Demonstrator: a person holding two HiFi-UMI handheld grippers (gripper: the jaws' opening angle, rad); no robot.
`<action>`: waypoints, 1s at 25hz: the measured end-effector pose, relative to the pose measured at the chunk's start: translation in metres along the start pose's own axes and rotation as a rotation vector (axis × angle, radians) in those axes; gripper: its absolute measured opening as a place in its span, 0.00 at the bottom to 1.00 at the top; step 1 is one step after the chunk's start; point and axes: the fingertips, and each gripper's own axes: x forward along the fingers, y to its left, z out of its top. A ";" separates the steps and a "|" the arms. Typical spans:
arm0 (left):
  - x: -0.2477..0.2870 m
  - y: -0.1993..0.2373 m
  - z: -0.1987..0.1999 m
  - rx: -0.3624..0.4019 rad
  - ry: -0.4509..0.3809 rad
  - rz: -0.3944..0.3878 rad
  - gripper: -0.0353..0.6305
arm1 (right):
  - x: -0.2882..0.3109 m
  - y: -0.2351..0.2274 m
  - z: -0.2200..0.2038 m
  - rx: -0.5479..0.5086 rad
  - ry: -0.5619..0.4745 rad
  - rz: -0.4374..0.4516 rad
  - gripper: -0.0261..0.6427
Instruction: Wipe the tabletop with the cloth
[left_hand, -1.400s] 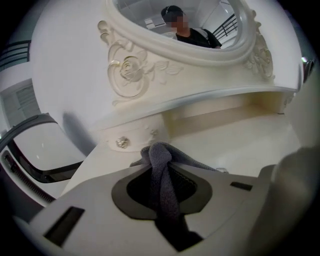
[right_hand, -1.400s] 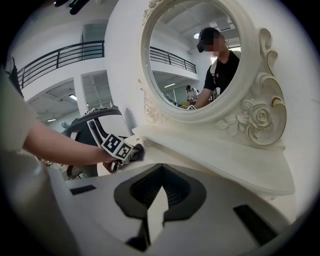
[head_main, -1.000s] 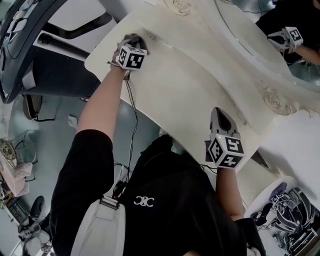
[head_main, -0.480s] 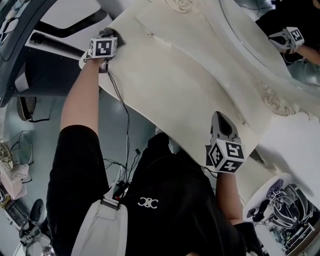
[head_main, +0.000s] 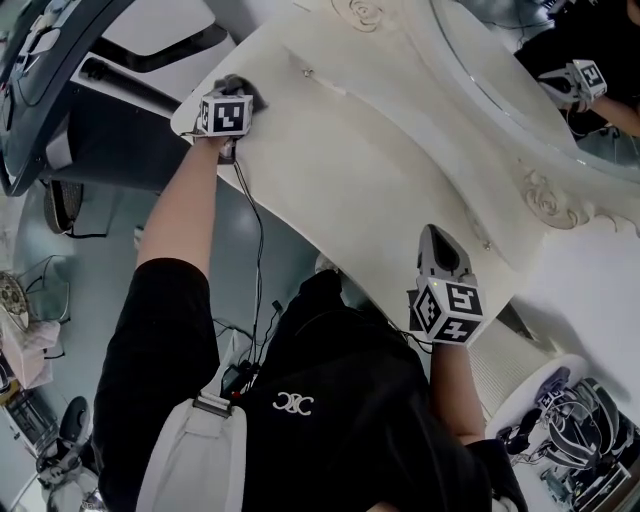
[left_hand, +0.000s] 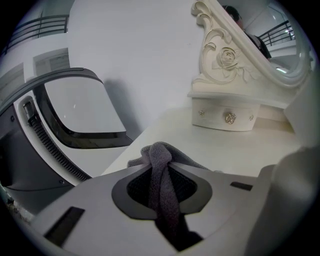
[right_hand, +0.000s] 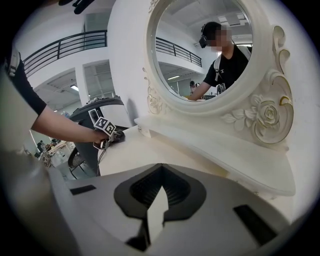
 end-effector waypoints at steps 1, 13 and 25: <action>-0.005 -0.007 -0.002 0.003 0.000 -0.002 0.14 | -0.001 0.000 0.001 -0.001 -0.007 0.006 0.04; -0.070 -0.140 -0.037 0.075 -0.009 -0.110 0.14 | -0.045 -0.038 -0.011 0.028 -0.061 0.011 0.04; -0.133 -0.291 -0.057 0.109 0.007 -0.243 0.14 | -0.105 -0.088 -0.037 0.102 -0.112 -0.050 0.04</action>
